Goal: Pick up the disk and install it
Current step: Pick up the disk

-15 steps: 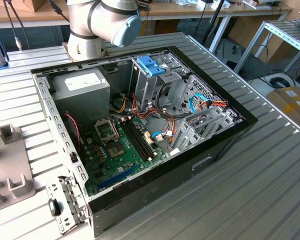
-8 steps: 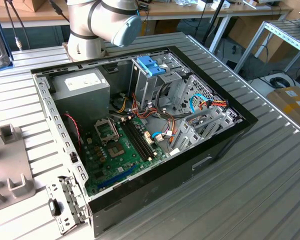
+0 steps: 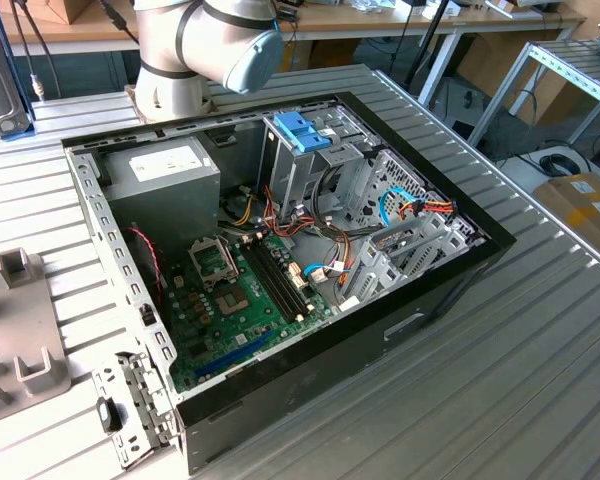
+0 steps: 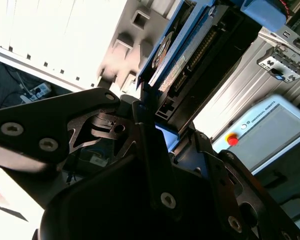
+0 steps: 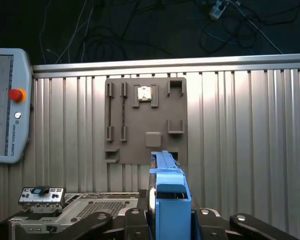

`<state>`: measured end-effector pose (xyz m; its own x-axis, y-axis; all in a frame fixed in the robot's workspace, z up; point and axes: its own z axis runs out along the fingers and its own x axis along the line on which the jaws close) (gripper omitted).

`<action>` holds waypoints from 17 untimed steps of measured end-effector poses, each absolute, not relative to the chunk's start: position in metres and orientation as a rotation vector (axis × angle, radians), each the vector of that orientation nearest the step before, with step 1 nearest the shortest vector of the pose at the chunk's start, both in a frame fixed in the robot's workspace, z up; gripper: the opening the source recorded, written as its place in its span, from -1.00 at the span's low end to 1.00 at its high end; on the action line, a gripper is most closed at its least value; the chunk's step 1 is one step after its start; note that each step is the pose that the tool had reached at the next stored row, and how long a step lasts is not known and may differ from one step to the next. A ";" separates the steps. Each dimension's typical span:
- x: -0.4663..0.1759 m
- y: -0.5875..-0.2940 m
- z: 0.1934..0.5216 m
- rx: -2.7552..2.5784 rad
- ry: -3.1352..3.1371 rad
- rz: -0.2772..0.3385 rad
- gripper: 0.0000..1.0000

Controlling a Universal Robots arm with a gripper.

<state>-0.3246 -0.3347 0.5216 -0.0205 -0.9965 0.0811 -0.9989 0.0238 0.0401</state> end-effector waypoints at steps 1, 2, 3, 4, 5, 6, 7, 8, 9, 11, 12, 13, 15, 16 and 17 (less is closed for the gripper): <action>-0.323 -0.335 0.522 2.136 -2.184 0.044 -0.26; -0.322 -0.335 0.522 2.136 -2.183 0.044 -0.26; -0.321 -0.335 0.522 2.135 -2.183 0.045 -0.26; -0.320 -0.335 0.522 2.135 -2.183 0.045 -0.26; -0.319 -0.335 0.521 2.135 -2.183 0.046 -0.26; -0.319 -0.335 0.521 2.135 -2.183 0.046 -0.26; -0.317 -0.335 0.521 2.134 -2.182 0.047 -0.26; -0.316 -0.335 0.521 2.134 -2.182 0.048 -0.26; -0.316 -0.335 0.521 2.134 -2.182 0.048 -0.26; -0.314 -0.335 0.521 2.133 -2.181 0.050 -0.26; -0.313 -0.335 0.521 2.133 -2.181 0.050 -0.26; -0.312 -0.335 0.521 2.132 -2.180 0.051 -0.26; -0.310 -0.335 0.521 2.132 -2.180 0.052 -0.26; -0.309 -0.335 0.521 2.131 -2.180 0.053 -0.26; -0.308 -0.335 0.521 2.131 -2.179 0.054 -0.26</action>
